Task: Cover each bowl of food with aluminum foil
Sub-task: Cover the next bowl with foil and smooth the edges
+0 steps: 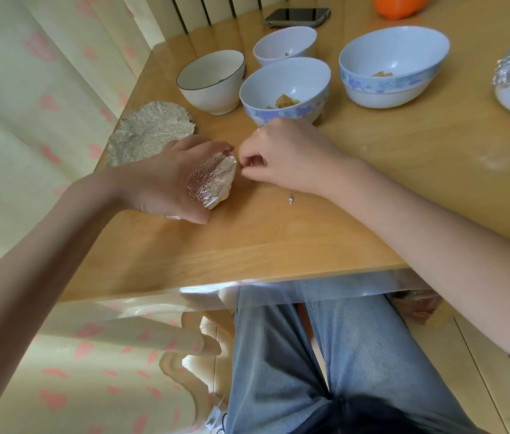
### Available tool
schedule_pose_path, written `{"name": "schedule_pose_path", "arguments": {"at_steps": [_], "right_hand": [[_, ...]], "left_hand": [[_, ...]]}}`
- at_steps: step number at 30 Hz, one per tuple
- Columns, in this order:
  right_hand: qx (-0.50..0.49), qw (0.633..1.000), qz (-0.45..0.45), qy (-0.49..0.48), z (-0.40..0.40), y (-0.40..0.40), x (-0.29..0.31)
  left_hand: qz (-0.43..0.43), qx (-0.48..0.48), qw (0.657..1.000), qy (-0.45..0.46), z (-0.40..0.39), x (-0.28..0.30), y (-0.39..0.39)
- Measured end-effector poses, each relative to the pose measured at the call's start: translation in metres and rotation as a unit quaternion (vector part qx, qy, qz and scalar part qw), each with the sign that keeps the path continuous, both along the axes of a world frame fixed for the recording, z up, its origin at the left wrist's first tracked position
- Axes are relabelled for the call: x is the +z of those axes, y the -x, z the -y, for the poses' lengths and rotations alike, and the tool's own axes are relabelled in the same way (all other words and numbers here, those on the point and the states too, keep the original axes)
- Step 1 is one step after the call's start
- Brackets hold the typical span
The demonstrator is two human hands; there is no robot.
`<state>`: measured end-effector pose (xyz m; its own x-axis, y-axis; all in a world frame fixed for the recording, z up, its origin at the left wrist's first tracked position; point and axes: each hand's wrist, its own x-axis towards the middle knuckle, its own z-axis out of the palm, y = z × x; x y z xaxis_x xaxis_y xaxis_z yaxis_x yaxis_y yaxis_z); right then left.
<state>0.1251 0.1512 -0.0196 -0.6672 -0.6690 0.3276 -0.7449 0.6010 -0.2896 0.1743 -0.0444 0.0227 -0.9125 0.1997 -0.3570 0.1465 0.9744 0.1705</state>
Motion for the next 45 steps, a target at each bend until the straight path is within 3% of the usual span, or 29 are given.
{"name": "schedule_pose_path", "arguments": {"at_steps": [4, 7, 14, 19, 27, 32, 41, 45], "right_hand": [[-0.034, 0.997, 0.064, 0.015, -0.006, -0.031, -0.007], [-0.075, 0.997, 0.026, 0.001, 0.003, -0.043, -0.011], [-0.108, 0.994, -0.012, 0.019, 0.012, -0.040, -0.014], [-0.086, 0.994, 0.013, 0.062, 0.013, -0.034, -0.017], [-0.004, 0.988, 0.052, 0.147, 0.019, -0.018, -0.007], [0.019, 0.994, 0.009, 0.105, 0.016, -0.005, -0.001], [0.056, 0.984, -0.166, 0.041, 0.021, 0.001, -0.010], [0.020, 0.996, -0.080, -0.030, 0.017, -0.007, -0.009]], "left_hand": [[-0.020, 0.014, 0.997, 0.069, -0.015, -0.002, 0.000], [-0.008, -0.015, 0.991, 0.132, -0.018, -0.002, 0.000], [-0.001, -0.097, 0.986, 0.133, -0.003, 0.000, 0.005], [-0.064, -0.107, 0.991, 0.043, -0.002, -0.011, 0.005], [-0.045, -0.077, 0.995, -0.051, 0.015, -0.010, 0.004], [-0.039, -0.076, 0.994, -0.067, 0.014, -0.010, 0.004], [-0.030, -0.048, 0.994, -0.097, 0.013, -0.008, 0.003], [-0.048, 0.021, 0.996, -0.078, 0.008, -0.009, 0.006]]}}
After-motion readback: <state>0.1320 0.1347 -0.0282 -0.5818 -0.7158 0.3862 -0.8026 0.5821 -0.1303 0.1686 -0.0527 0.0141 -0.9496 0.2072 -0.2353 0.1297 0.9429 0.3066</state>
